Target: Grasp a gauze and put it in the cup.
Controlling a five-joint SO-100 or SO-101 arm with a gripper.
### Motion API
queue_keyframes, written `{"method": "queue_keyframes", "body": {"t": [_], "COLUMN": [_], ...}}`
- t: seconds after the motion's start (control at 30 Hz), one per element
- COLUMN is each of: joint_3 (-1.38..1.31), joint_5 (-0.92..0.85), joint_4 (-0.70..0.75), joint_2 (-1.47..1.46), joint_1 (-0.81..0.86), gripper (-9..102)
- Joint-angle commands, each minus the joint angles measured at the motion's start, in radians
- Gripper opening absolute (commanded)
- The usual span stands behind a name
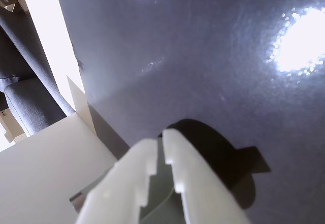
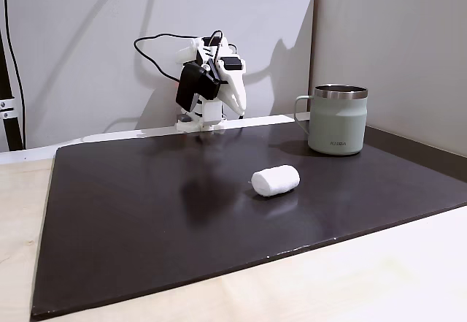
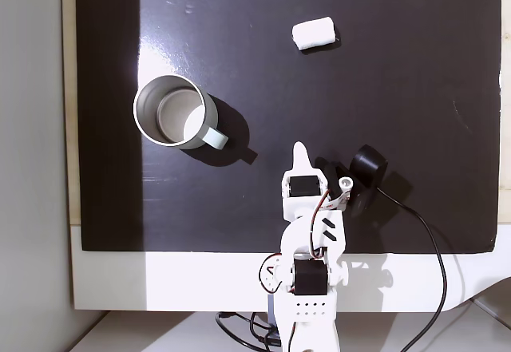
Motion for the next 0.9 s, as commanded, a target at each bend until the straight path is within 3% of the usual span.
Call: {"method": "queue_keyframes", "body": {"t": [0.0, 0.67, 0.87], "joint_3": [-0.006, -0.014, -0.132], "joint_5": [0.055, 0.014, 0.012], "joint_4": [-0.026, -0.035, 0.054], "joint_2": [0.011, 0.012, -0.002], "joint_1": [-0.048, -0.017, 0.011], "gripper": [0, 0, 0]}}
